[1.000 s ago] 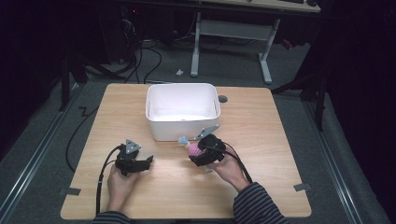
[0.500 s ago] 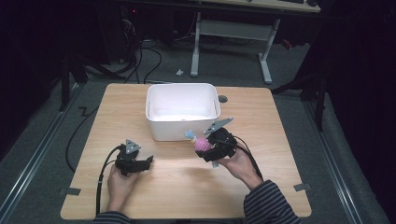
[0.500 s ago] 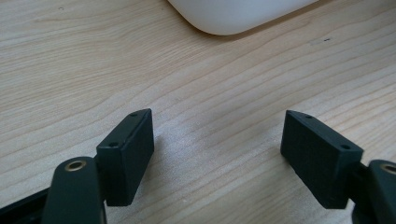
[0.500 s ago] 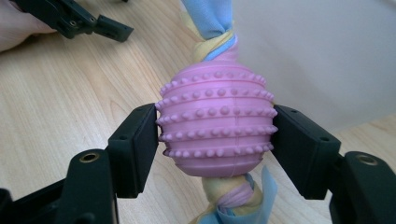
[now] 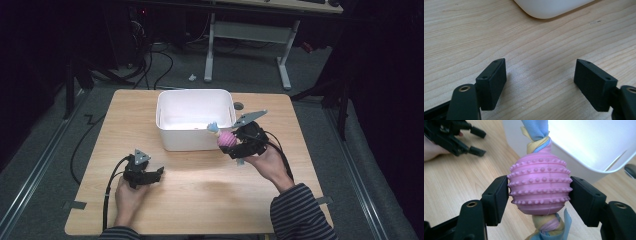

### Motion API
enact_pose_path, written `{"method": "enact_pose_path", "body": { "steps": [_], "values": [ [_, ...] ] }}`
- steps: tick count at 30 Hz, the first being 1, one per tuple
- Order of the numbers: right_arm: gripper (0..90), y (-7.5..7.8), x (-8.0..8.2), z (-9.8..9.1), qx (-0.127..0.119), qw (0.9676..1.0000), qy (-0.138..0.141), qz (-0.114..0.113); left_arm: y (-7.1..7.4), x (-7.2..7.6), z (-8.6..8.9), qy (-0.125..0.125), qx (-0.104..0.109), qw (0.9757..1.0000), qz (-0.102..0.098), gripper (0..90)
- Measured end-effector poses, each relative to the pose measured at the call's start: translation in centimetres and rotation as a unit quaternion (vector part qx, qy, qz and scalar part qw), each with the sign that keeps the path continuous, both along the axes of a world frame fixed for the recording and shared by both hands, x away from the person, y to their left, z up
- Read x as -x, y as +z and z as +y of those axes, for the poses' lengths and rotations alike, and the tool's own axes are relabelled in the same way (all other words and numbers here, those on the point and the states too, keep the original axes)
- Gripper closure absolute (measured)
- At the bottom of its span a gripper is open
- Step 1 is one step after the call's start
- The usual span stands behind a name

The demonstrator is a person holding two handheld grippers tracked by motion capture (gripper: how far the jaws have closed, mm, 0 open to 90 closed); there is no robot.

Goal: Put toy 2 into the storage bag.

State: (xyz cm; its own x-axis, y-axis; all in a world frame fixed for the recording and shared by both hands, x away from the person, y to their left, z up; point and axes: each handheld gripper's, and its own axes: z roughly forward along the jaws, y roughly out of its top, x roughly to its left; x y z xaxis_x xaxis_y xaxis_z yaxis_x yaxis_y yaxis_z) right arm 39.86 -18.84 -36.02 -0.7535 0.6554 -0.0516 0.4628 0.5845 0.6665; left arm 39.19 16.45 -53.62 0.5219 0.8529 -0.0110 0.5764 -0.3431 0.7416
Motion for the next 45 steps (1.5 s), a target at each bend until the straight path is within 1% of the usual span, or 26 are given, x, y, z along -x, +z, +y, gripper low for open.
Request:
{"method": "enact_pose_path", "body": {
  "steps": [1,2,3,6,7,11,12,13,16,17,18,20,25,28,31,32,35,36,37,38,43,44,45],
  "values": [
    [33.8,0.0,0.0,0.0,0.000,1.0000,0.000,0.000,0.0,0.0,0.0,0.000,0.000,1.0000,0.000,26.3],
    [33.8,0.7,-0.1,-0.3,-0.005,1.0000,-0.002,-0.006,0.0,0.0,0.0,0.000,0.000,1.0000,0.000,26.4],
    [33.8,0.7,-0.1,-0.3,-0.005,1.0000,-0.002,-0.006,0.0,0.0,0.0,0.000,0.000,1.0000,0.000,26.3],
    [33.8,1.5,-0.4,-0.5,-0.005,1.0000,0.000,-0.008,0.0,0.0,0.0,0.000,0.000,1.0000,0.000,26.3],
    [33.8,1.9,-0.7,-0.6,-0.006,0.9999,-0.001,-0.008,0.0,0.0,0.0,0.000,0.000,1.0000,0.000,26.3],
    [33.8,2.4,-1.3,-0.7,-0.006,1.0000,0.000,-0.007,0.0,0.0,0.0,0.000,0.000,1.0000,0.000,26.3],
    [33.8,2.7,-1.7,-0.5,-0.004,1.0000,0.000,-0.004,0.0,0.0,0.0,0.000,0.000,1.0000,0.000,26.3],
    [33.8,2.7,-1.7,-0.5,-0.004,1.0000,0.000,-0.004,0.0,0.0,0.0,0.000,0.000,1.0000,0.000,26.3],
    [33.8,3.4,-2.3,0.0,0.010,0.9999,0.003,-0.010,0.0,0.0,0.0,0.001,0.001,1.0000,0.000,26.3],
    [33.8,3.4,-2.3,0.0,0.010,0.9999,0.003,-0.010,0.0,0.0,0.0,0.000,0.001,1.0000,0.000,26.3],
    [33.7,3.8,-2.8,0.3,0.011,0.9999,0.005,-0.011,0.0,0.0,0.0,0.000,0.001,1.0000,0.000,26.3],
    [33.8,3.9,-3.0,0.4,0.013,0.9998,0.006,-0.012,0.0,0.0,0.0,0.000,0.001,1.0000,0.000,26.3],
    [33.7,4.5,-4.5,1.0,0.019,0.9997,0.001,-0.014,0.0,0.0,0.0,0.000,0.001,1.0000,0.000,26.2],
    [33.7,4.9,-5.4,1.4,0.026,0.9995,-0.006,-0.019,0.0,0.0,0.0,-0.001,0.000,1.0000,0.000,25.8],
    [33.7,5.0,-6.4,1.9,0.021,0.9996,-0.010,-0.018,0.0,0.0,0.0,-0.002,-0.001,1.0000,0.000,25.8],
    [33.7,5.0,-6.7,2.1,0.019,0.9997,-0.011,-0.014,0.0,0.0,0.0,-0.002,-0.001,1.0000,0.000,25.8],
    [33.6,4.9,-7.1,2.6,0.027,0.9995,-0.008,-0.014,0.0,0.0,0.0,-0.002,-0.001,1.0000,0.000,25.8],
    [33.7,4.8,-7.5,2.9,0.034,0.9993,-0.007,-0.012,0.0,0.0,0.0,-0.002,-0.001,1.0000,0.000,25.8],
    [33.7,4.8,-7.5,2.9,0.034,0.9993,-0.007,-0.012,0.0,0.0,0.0,-0.002,-0.001,1.0000,0.000,25.8],
    [33.7,4.6,-7.9,3.1,0.038,0.9992,-0.007,-0.013,0.0,0.0,0.0,-0.002,-0.001,1.0000,0.000,25.8],
    [33.6,4.3,-8.6,3.4,0.037,0.9992,-0.011,-0.009,0.0,0.0,0.0,-0.002,-0.001,1.0000,0.000,25.8],
    [33.6,4.1,-9.1,3.6,0.042,0.9990,-0.012,-0.004,0.0,0.0,0.0,-0.002,-0.002,1.0000,0.000,25.8],
    [33.6,4.1,-9.1,3.6,0.042,0.9990,-0.012,-0.004,0.0,0.0,0.0,-0.002,-0.002,1.0000,0.000,25.8]
  ]
}}
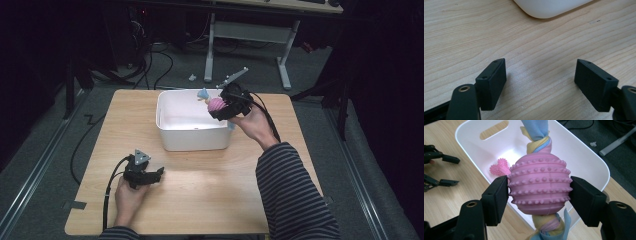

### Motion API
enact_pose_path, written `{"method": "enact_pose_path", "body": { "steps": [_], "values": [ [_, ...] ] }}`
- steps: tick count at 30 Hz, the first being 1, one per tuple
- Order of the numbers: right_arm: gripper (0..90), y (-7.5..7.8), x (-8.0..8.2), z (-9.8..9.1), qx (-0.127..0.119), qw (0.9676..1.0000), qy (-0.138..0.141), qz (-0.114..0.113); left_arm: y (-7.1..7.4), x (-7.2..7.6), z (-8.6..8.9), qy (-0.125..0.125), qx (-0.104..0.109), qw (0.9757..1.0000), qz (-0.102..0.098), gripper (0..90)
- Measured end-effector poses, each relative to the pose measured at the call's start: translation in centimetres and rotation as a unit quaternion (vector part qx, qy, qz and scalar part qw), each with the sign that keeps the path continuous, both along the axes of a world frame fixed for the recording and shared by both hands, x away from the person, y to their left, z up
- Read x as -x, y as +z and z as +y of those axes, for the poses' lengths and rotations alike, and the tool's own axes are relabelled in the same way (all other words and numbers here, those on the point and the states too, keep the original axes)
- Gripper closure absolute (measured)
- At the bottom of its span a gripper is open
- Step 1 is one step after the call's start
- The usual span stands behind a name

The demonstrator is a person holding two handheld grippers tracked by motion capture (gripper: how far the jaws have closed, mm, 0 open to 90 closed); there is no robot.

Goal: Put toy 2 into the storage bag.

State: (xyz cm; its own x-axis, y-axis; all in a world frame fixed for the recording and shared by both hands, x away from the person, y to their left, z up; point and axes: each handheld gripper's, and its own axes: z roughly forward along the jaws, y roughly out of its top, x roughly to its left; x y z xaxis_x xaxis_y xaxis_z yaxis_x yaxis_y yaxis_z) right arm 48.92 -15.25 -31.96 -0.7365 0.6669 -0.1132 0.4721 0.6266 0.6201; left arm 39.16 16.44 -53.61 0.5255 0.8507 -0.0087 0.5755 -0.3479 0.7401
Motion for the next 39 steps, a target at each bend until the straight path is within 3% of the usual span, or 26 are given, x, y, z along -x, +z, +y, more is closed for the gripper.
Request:
{"method": "enact_pose_path", "body": {
  "steps": [14,25,34,39],
  "values": [
    [33.5,-2.6,-2.3,1.8,0.019,0.9993,0.003,0.031,0.0,0.0,0.0,0.002,0.000,1.0000,0.000,25.5],
    [33.3,-3.8,-2.1,3.5,0.045,0.9971,0.024,0.056,0.0,0.0,0.0,0.002,0.000,1.0000,0.000,25.5],
    [32.9,-3.9,-1.9,3.8,0.044,0.9956,0.029,0.077,0.0,0.0,0.0,0.002,0.000,1.0000,0.000,25.5],
    [32.4,-3.5,-1.9,3.5,0.023,0.9957,0.029,0.085,0.0,0.0,0.0,0.002,0.000,1.0000,0.000,25.5]
  ]
}}
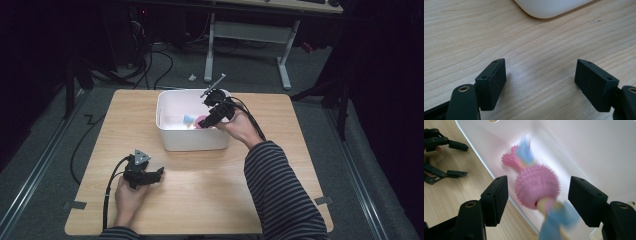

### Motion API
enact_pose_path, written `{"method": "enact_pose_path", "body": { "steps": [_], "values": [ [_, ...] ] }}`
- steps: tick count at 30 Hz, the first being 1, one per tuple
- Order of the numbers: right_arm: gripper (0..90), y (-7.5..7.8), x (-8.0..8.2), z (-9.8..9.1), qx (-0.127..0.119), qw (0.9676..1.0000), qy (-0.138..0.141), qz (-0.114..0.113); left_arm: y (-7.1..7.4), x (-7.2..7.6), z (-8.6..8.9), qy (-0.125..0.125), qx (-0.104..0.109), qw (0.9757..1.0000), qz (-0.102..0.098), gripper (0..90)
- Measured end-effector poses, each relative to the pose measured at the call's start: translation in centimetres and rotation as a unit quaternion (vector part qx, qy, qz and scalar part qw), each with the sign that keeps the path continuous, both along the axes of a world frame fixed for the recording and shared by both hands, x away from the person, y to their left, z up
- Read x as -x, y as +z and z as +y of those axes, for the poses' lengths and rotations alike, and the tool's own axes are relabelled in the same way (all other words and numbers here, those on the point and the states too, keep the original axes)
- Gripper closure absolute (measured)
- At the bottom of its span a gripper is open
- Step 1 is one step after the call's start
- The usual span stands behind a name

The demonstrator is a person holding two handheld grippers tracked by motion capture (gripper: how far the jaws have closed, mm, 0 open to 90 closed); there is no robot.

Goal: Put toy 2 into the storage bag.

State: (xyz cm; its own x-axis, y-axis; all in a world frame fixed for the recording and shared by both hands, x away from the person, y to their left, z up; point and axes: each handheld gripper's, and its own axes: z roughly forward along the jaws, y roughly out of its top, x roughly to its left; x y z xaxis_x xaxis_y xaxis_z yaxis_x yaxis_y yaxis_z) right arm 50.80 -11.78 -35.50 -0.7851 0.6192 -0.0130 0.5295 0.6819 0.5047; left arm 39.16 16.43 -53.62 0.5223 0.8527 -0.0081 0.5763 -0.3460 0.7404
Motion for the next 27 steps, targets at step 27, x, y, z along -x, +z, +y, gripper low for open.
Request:
{"method": "enact_pose_path", "body": {
  "steps": [27],
  "values": [
    [36.2,2.2,5.6,-8.7,-0.066,0.9913,-0.068,-0.091,0.0,0.0,0.0,0.001,0.001,1.0000,0.000,25.5]
  ]
}}
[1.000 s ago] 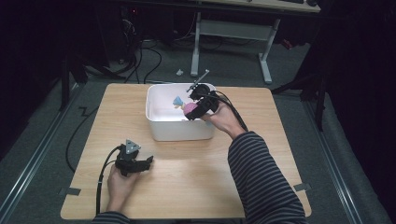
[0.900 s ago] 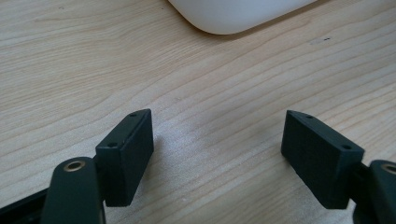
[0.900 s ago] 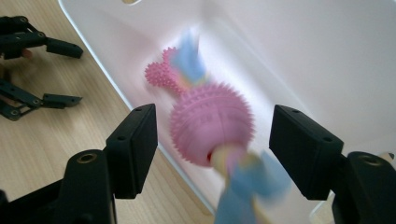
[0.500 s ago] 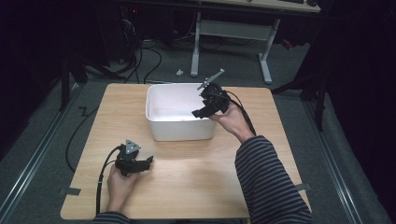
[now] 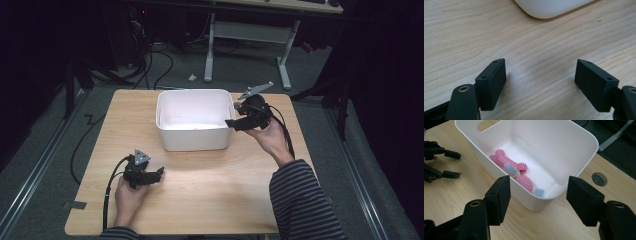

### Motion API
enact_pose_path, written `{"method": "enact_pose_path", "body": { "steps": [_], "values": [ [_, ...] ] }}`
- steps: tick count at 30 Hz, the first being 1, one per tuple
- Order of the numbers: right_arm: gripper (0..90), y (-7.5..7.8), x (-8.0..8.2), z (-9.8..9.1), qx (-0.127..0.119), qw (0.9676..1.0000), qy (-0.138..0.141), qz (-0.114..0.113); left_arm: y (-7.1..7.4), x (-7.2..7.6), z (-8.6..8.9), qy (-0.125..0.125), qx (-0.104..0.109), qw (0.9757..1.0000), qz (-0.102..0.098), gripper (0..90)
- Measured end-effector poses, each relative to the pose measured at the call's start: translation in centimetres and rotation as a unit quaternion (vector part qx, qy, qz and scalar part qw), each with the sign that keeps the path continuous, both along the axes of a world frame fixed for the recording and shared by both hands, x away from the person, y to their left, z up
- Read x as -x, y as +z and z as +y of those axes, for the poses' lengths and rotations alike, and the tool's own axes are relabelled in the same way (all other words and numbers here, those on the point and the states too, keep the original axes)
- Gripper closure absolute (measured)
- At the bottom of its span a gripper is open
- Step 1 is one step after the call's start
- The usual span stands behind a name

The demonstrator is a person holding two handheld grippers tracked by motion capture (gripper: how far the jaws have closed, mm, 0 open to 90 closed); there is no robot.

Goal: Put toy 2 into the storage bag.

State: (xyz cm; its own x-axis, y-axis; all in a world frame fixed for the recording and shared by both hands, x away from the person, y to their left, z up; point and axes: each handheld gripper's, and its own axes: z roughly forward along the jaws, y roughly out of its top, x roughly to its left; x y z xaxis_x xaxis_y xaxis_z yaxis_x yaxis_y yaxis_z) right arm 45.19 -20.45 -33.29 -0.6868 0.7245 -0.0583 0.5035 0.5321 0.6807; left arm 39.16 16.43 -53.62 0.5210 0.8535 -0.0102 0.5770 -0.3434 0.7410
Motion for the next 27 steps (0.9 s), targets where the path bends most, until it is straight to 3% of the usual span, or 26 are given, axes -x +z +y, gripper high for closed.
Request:
{"method": "enact_pose_path", "body": {
  "steps": [9,21,27],
  "values": [
    [36.6,0.1,2.2,-3.1,-0.015,0.9995,-0.024,-0.010,0.0,0.0,0.0,0.000,-0.001,1.0000,0.000,25.5],
    [36.8,-0.9,5.1,-6.8,-0.028,0.9982,-0.051,-0.013,0.0,0.0,0.0,0.000,0.000,1.0000,0.000,25.4],
    [36.8,-1.5,6.4,-8.5,-0.048,0.9966,-0.064,-0.018,0.0,0.0,0.0,0.000,0.000,1.0000,0.000,25.4]
  ]
}}
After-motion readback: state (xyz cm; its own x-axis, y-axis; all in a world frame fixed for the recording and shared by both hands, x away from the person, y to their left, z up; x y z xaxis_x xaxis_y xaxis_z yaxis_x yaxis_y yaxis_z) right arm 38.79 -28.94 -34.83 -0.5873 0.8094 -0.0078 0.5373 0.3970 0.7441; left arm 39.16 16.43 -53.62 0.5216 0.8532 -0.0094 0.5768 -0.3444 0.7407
